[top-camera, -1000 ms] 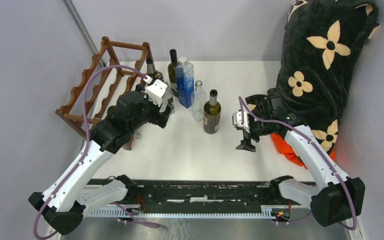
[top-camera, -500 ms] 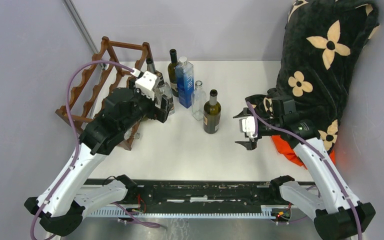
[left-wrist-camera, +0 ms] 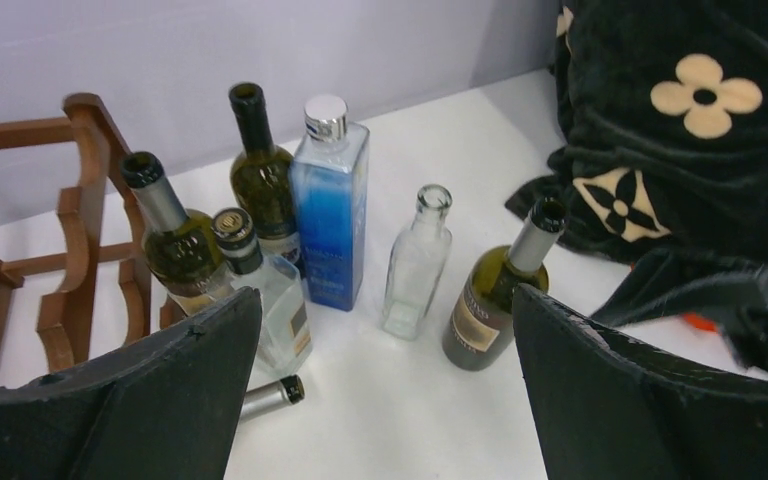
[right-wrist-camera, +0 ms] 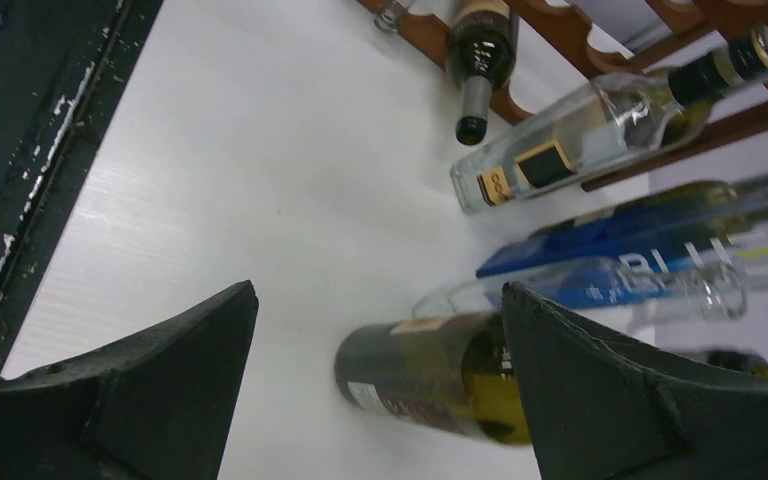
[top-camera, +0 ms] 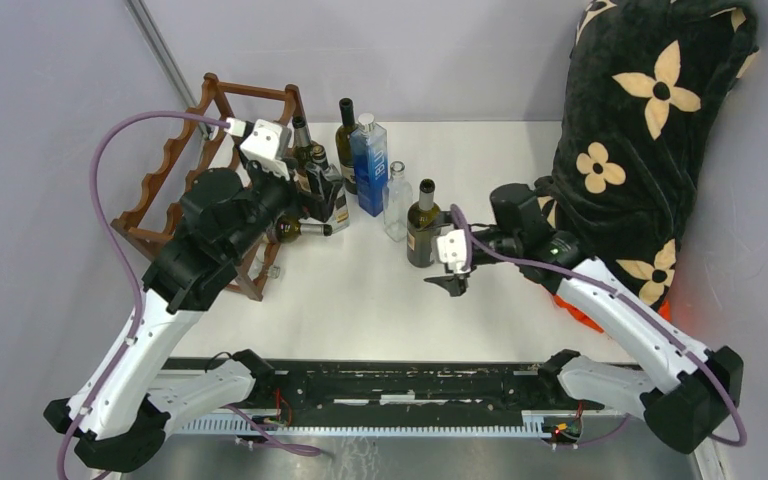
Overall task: Put the wine bottle on the wine rack
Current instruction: Place the wine bottle in the wine rack.
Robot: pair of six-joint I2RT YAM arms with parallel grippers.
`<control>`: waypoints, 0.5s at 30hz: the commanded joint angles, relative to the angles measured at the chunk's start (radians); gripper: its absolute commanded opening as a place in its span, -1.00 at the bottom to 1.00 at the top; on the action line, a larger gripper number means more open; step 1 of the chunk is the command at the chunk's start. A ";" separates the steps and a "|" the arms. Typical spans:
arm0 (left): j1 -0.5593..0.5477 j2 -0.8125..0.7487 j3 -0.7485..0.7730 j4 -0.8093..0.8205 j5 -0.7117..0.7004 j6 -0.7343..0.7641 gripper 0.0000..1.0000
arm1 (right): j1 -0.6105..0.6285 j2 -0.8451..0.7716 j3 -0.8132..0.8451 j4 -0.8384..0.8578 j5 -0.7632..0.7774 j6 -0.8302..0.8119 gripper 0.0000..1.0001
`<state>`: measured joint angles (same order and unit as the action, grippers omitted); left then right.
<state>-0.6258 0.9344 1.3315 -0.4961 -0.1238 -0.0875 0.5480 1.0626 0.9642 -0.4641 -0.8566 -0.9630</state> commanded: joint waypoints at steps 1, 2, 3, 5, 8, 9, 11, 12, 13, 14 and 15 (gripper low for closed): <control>-0.003 0.013 0.097 0.096 -0.087 -0.026 1.00 | 0.138 0.071 0.080 0.136 0.147 0.093 0.96; -0.003 0.023 0.111 0.099 -0.100 -0.020 1.00 | 0.168 0.097 0.090 0.153 0.174 0.103 0.96; -0.003 0.037 0.124 0.102 -0.110 -0.014 1.00 | 0.200 0.124 0.104 0.172 0.199 0.116 0.96; -0.003 0.063 0.150 0.103 -0.124 0.002 1.00 | 0.261 0.178 0.136 0.205 0.248 0.134 0.96; -0.003 0.092 0.186 0.103 -0.144 0.014 1.00 | 0.336 0.269 0.188 0.237 0.298 0.150 0.96; -0.003 0.097 0.195 0.106 -0.151 0.017 1.00 | 0.352 0.296 0.201 0.252 0.312 0.159 0.96; -0.003 0.100 0.207 0.114 -0.167 0.018 1.00 | 0.381 0.357 0.225 0.292 0.345 0.183 0.96; -0.003 0.100 0.211 0.116 -0.176 0.019 1.00 | 0.393 0.387 0.235 0.310 0.364 0.191 0.96; -0.003 0.098 0.215 0.117 -0.187 0.020 1.00 | 0.405 0.423 0.251 0.319 0.384 0.196 0.96; -0.003 0.097 0.219 0.115 -0.198 0.021 1.00 | 0.412 0.455 0.264 0.332 0.417 0.200 0.97; -0.003 0.095 0.224 0.111 -0.208 0.024 1.00 | 0.418 0.499 0.283 0.342 0.440 0.208 0.96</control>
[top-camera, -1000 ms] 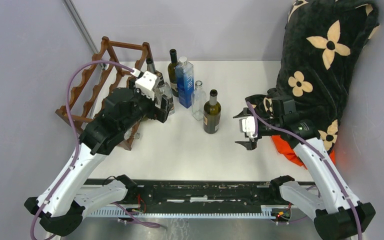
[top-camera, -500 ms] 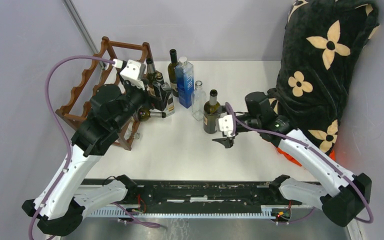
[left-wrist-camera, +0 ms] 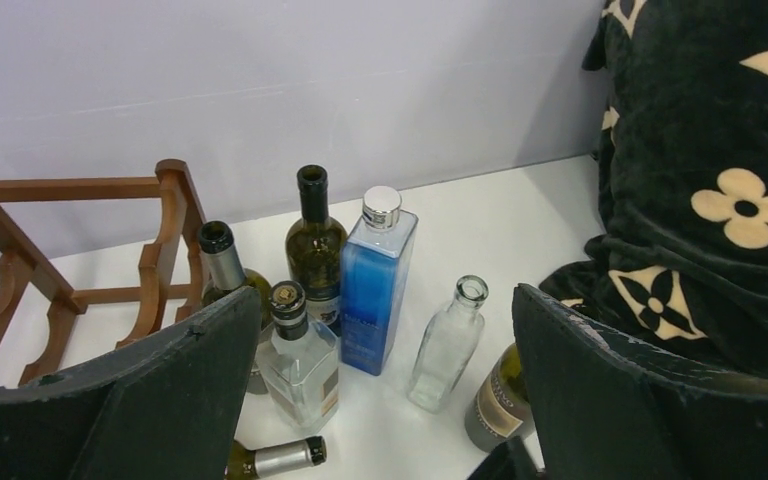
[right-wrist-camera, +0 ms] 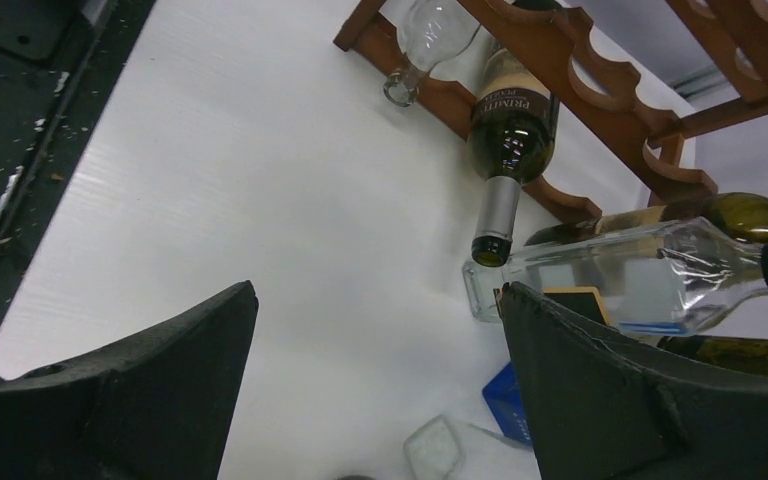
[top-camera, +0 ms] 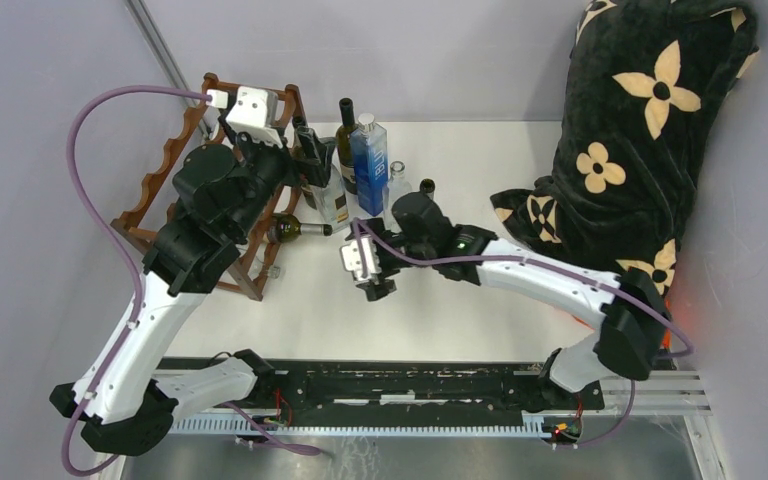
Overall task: Put the wine bottle on the wine rack
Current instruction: Place the wine bottle in the wine rack.
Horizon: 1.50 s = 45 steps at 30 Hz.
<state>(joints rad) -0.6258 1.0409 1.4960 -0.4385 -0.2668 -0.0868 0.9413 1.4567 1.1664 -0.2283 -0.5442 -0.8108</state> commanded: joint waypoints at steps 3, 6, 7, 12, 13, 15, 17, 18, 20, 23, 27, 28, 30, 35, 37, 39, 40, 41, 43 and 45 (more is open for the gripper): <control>-0.003 -0.011 0.072 0.034 -0.092 0.029 1.00 | 0.026 0.205 0.138 0.147 0.178 0.074 0.96; -0.003 -0.010 0.080 0.013 -0.121 0.029 1.00 | 0.027 0.298 0.193 0.197 0.207 0.086 0.86; -0.003 -0.009 0.082 0.008 -0.128 0.027 1.00 | 0.028 0.329 0.210 0.211 0.220 0.091 0.81; -0.003 0.003 0.091 -0.017 -0.156 0.022 1.00 | 0.030 0.462 0.297 0.262 0.274 0.086 0.63; -0.003 0.004 0.091 -0.021 -0.161 0.025 1.00 | 0.030 0.474 0.297 0.285 0.281 0.078 0.60; -0.003 0.008 0.091 -0.023 -0.173 0.031 1.00 | 0.030 0.500 0.294 0.329 0.295 0.069 0.56; -0.003 0.012 0.090 -0.024 -0.180 0.037 1.00 | 0.031 0.529 0.308 0.350 0.308 0.063 0.51; -0.004 0.014 0.091 -0.025 -0.182 0.039 1.00 | 0.030 0.545 0.318 0.357 0.312 0.062 0.46; -0.003 0.019 0.092 -0.027 -0.185 0.044 1.00 | 0.029 0.574 0.338 0.371 0.319 0.064 0.27; -0.003 0.026 0.093 -0.027 -0.193 0.053 1.00 | 0.030 0.614 0.373 0.387 0.333 0.067 0.06; -0.003 0.031 0.097 -0.028 -0.199 0.060 1.00 | 0.029 0.656 0.410 0.389 0.359 0.054 0.07; -0.004 0.031 0.097 -0.028 -0.201 0.061 1.00 | 0.029 0.665 0.417 0.387 0.367 0.050 0.07; -0.003 0.032 0.097 -0.028 -0.205 0.064 1.00 | 0.025 0.684 0.436 0.379 0.380 0.047 0.08; -0.003 0.037 0.099 -0.027 -0.212 0.072 1.00 | 0.015 0.738 0.504 0.323 0.407 0.028 0.10; -0.003 0.040 0.101 -0.028 -0.213 0.075 1.00 | 0.011 0.752 0.516 0.307 0.411 0.014 0.11; -0.004 0.043 0.101 -0.028 -0.213 0.077 1.00 | 0.007 0.763 0.524 0.286 0.411 -0.001 0.11; -0.003 0.044 0.102 -0.027 -0.212 0.078 1.00 | 0.006 0.767 0.526 0.275 0.409 -0.006 0.11; -0.004 0.046 0.103 -0.028 -0.211 0.079 1.00 | 0.005 0.770 0.528 0.264 0.406 -0.011 0.11; -0.003 0.050 0.103 -0.026 -0.209 0.079 1.00 | 0.004 0.774 0.527 0.253 0.405 -0.017 0.10; -0.004 0.055 0.107 -0.025 -0.206 0.080 1.00 | 0.003 0.777 0.523 0.250 0.405 -0.019 0.08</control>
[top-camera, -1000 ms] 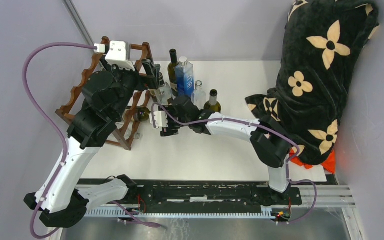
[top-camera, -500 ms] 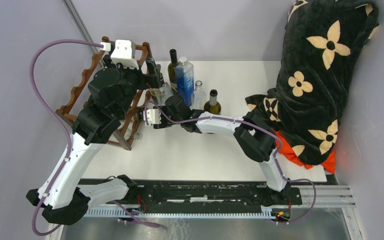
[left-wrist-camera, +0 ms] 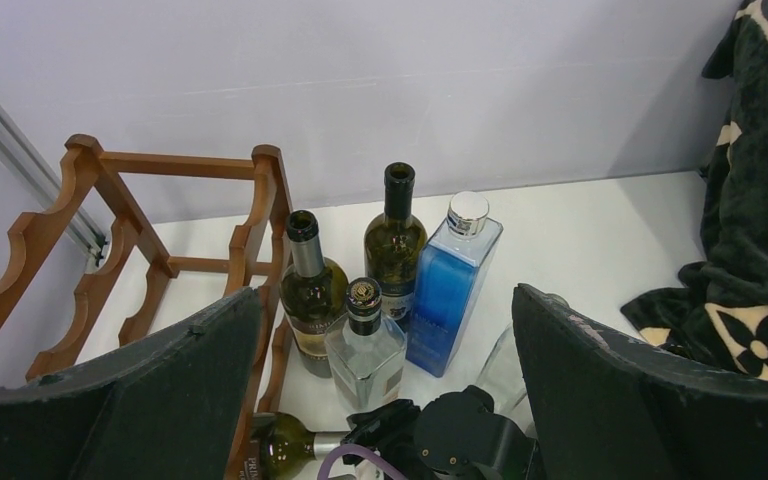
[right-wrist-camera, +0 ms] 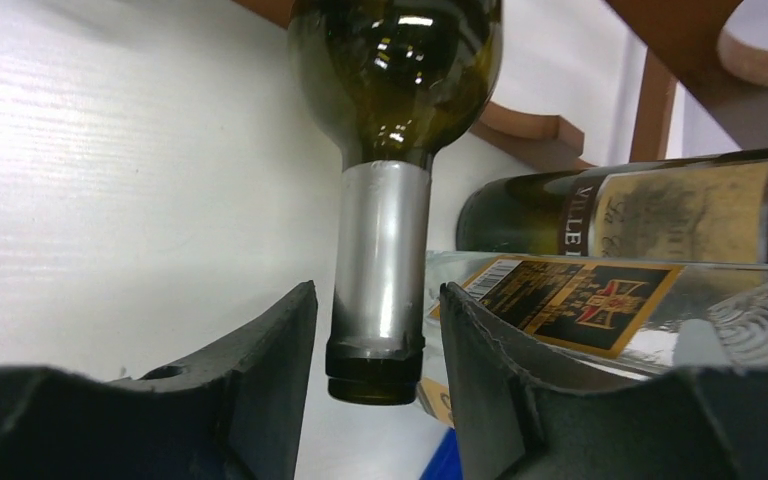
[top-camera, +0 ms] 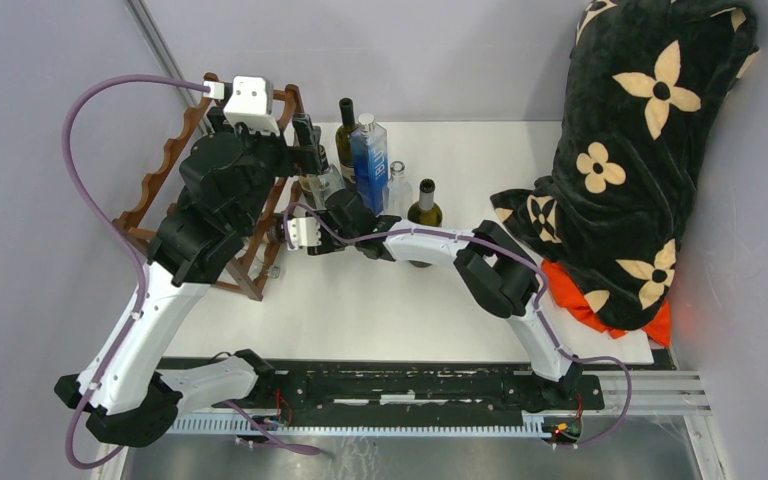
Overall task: Put the wine bottle on the wine rack
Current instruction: Place the wine bottle in the wine rack.
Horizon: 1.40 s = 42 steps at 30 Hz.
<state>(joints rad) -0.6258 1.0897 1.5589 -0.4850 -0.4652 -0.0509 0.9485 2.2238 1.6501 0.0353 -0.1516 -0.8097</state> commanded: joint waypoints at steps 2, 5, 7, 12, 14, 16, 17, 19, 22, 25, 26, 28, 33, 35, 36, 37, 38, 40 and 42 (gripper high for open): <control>-0.003 0.013 0.048 0.019 -0.004 0.045 1.00 | -0.006 0.010 0.036 -0.009 0.012 -0.020 -0.03; -0.002 0.023 0.054 0.018 0.001 0.045 1.00 | -0.006 0.009 0.031 -0.002 0.004 -0.019 -0.31; -0.003 0.029 0.061 0.015 0.005 0.045 1.00 | -0.007 0.008 0.031 0.003 -0.001 -0.015 -0.42; -0.003 0.048 0.074 0.003 0.010 0.063 1.00 | -0.007 0.015 0.032 0.004 -0.012 0.005 -0.55; -0.003 0.053 0.076 0.001 0.010 0.073 1.00 | -0.006 0.020 0.031 0.003 -0.013 0.014 -0.57; -0.002 0.057 0.076 -0.002 0.010 0.079 1.00 | -0.006 0.025 0.030 0.003 -0.019 0.028 -0.64; -0.002 0.060 0.076 -0.002 0.010 0.082 1.00 | -0.006 0.026 0.026 0.009 -0.024 0.038 -0.65; -0.002 0.066 0.080 -0.006 0.010 0.089 1.00 | -0.006 0.032 0.022 0.022 -0.036 0.060 -0.74; -0.002 0.081 0.097 -0.020 0.010 0.100 1.00 | 0.001 0.047 0.033 0.036 -0.047 0.095 -0.79; -0.002 0.094 0.112 -0.033 0.010 0.113 1.00 | 0.010 0.064 0.043 0.051 -0.049 0.133 -0.84; -0.002 0.097 0.116 -0.035 0.010 0.117 1.00 | 0.012 0.068 0.045 0.056 -0.050 0.146 -0.85; -0.002 0.104 0.127 -0.043 0.010 0.127 1.00 | 0.014 0.079 0.054 0.061 -0.051 0.170 -0.86; 0.000 0.125 0.148 -0.057 0.016 0.147 1.00 | 0.018 0.120 0.096 0.067 -0.051 0.216 -0.87; 0.000 0.138 0.159 -0.066 0.020 0.159 1.00 | 0.019 0.140 0.127 0.066 -0.049 0.236 -0.87; 0.000 0.144 0.165 -0.068 0.021 0.164 1.00 | 0.019 0.151 0.144 0.065 -0.049 0.242 -0.87; 0.000 0.149 0.170 -0.071 0.023 0.169 1.00 | 0.019 0.161 0.158 0.064 -0.048 0.248 -0.88; 0.001 0.155 0.176 -0.075 0.025 0.175 1.00 | 0.019 0.170 0.170 0.064 -0.048 0.251 -0.87; 0.002 0.170 0.188 -0.085 0.028 0.188 1.00 | 0.019 0.190 0.196 0.061 -0.044 0.263 -0.87; 0.007 0.183 0.200 -0.091 0.032 0.201 1.00 | 0.019 0.205 0.212 0.062 -0.045 0.272 -0.88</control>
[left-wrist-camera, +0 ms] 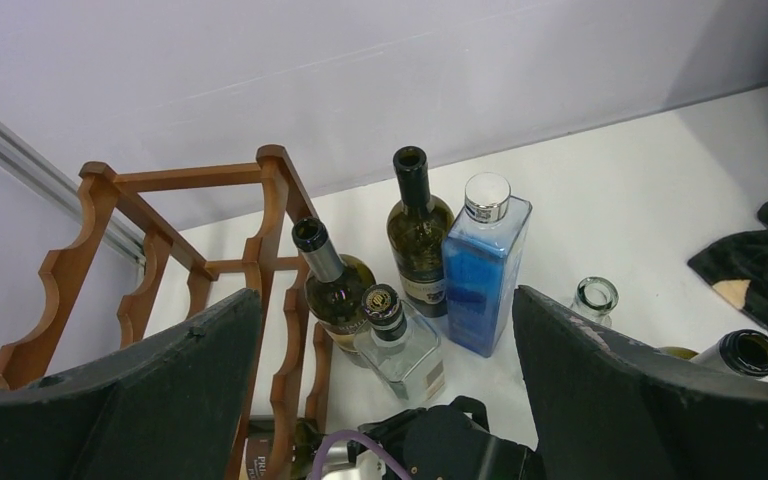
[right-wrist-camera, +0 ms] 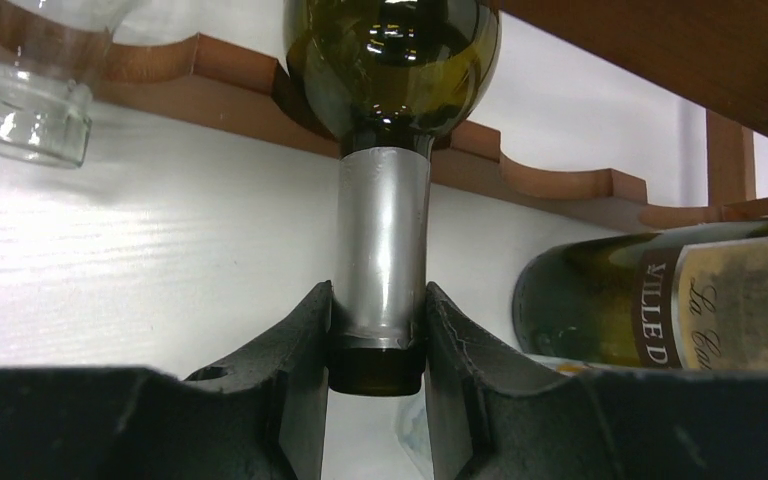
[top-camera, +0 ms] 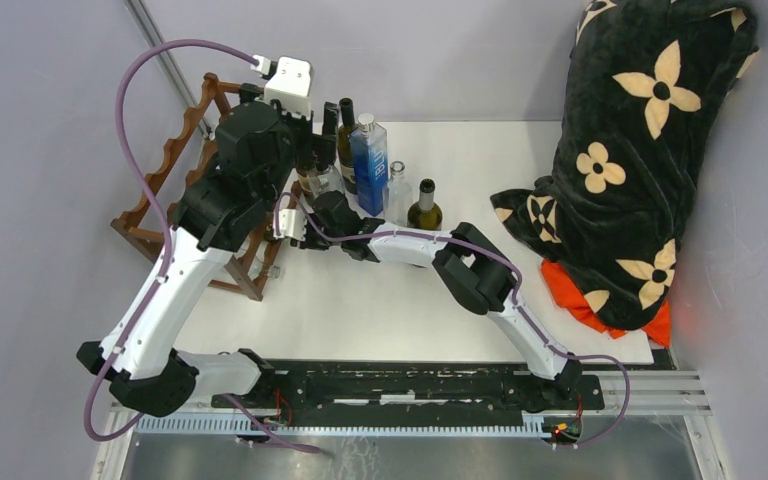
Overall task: Put the wine bottle on the wine rack
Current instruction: Place the wine bottle in the wine rack.
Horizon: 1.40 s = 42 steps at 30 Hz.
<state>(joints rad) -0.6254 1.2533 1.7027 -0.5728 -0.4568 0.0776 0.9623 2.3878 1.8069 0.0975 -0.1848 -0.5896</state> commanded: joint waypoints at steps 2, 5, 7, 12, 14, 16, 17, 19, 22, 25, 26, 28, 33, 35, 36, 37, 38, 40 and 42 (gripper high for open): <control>0.009 0.029 0.062 -0.006 0.028 0.082 1.00 | 0.006 0.052 0.067 -0.001 -0.012 0.059 -0.88; 0.016 0.038 0.064 -0.007 0.032 0.089 1.00 | 0.006 0.070 0.085 -0.007 -0.013 0.066 -0.88; 0.021 0.041 0.065 -0.008 0.036 0.095 1.00 | 0.007 0.081 0.095 -0.018 -0.014 0.070 -0.88; 0.045 0.049 0.063 -0.015 0.050 0.102 1.00 | 0.009 0.093 0.103 -0.054 -0.021 0.074 -0.88; 0.055 0.051 0.059 -0.014 0.058 0.100 1.00 | 0.008 0.092 0.101 -0.065 -0.021 0.077 -0.88; 0.063 0.053 0.056 -0.012 0.069 0.101 1.00 | 0.009 0.089 0.100 -0.088 -0.023 0.080 -0.89; 0.066 0.054 0.055 -0.012 0.071 0.101 1.00 | 0.009 0.085 0.095 -0.095 -0.024 0.083 -0.88; 0.071 0.057 0.053 -0.010 0.077 0.101 1.00 | 0.009 0.070 0.061 -0.095 -0.022 0.086 -0.87; 0.077 0.057 0.046 -0.004 0.084 0.102 1.00 | 0.009 0.049 0.023 -0.087 -0.016 0.091 -0.83; 0.081 0.061 0.047 -0.001 0.095 0.102 1.00 | 0.009 0.058 0.042 -0.095 -0.020 0.097 -0.83; 0.084 0.063 0.047 -0.001 0.098 0.102 1.00 | 0.009 0.063 0.054 -0.128 -0.026 0.099 -0.83; 0.086 0.065 0.050 -0.003 0.102 0.101 1.00 | 0.009 0.074 0.073 -0.157 -0.034 0.100 -0.83; 0.092 0.068 0.052 -0.004 0.109 0.103 1.00 | 0.009 0.088 0.098 -0.149 -0.024 0.103 -0.83; 0.093 0.073 0.054 -0.008 0.114 0.103 1.00 | 0.010 0.105 0.130 -0.158 -0.024 0.103 -0.83; 0.095 0.075 0.058 -0.010 0.116 0.103 1.00 | 0.010 0.112 0.142 -0.161 -0.024 0.100 -0.84; 0.095 0.078 0.062 -0.012 0.116 0.104 1.00 | 0.010 0.116 0.147 -0.164 -0.020 0.095 -0.84; 0.095 0.079 0.065 -0.016 0.116 0.105 1.00 | 0.010 0.118 0.151 -0.171 -0.021 0.090 -0.84; 0.096 0.080 0.066 -0.017 0.116 0.104 1.00 | 0.011 0.117 0.151 -0.199 -0.031 0.066 -0.85; 0.098 0.079 0.066 -0.018 0.117 0.102 1.00 | 0.011 0.117 0.147 -0.228 -0.022 0.048 -0.84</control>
<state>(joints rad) -0.5343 1.3331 1.7233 -0.6010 -0.3565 0.1406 0.9653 2.4752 1.9411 0.0113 -0.1997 -0.5140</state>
